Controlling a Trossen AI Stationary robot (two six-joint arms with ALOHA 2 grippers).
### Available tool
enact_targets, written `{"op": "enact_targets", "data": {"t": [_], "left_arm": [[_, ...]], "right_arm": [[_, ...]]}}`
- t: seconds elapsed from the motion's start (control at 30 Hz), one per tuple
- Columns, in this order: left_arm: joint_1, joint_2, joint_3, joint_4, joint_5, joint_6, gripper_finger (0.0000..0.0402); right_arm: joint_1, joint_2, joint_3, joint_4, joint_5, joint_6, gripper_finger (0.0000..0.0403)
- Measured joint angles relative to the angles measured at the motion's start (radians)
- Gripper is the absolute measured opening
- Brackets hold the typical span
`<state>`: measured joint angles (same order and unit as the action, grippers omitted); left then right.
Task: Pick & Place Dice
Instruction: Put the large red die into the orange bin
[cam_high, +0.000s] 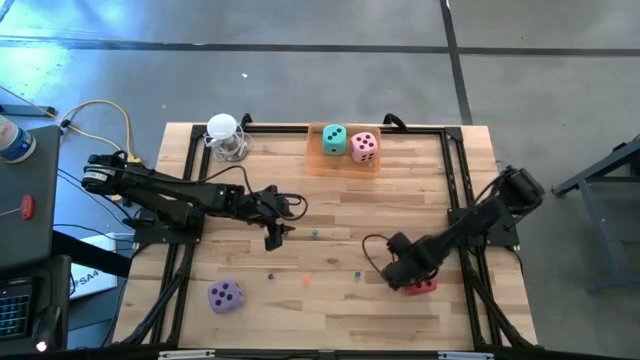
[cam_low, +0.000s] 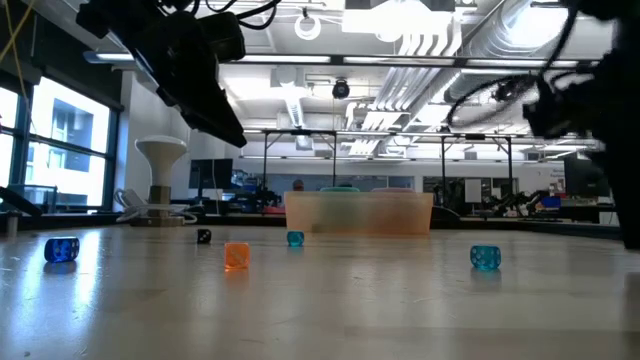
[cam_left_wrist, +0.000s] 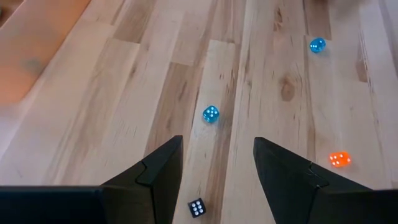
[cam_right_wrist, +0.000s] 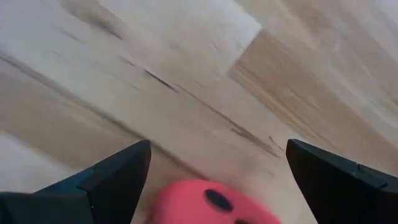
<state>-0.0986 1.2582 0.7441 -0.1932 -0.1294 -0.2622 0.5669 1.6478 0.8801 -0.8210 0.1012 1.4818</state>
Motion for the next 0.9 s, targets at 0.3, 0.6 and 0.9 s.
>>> {"op": "enact_targets", "data": {"t": [0.3,0.6,0.9], "left_arm": [[0.0,0.0,0.0,0.01,0.0,-0.001,0.0189],[0.0,0.0,0.0,0.015,0.001,-0.001,0.0189],[0.0,0.0,0.0,0.018,0.0,0.005,0.0189]], "right_arm": [[-0.06,0.04,0.012,-0.02,0.037,-0.132,0.0366],[-0.069,-0.17,0.01,-0.084,0.234,-0.146,0.0365],[-0.063,-0.256,0.011,-0.065,0.365,-0.152,0.0366]]}}
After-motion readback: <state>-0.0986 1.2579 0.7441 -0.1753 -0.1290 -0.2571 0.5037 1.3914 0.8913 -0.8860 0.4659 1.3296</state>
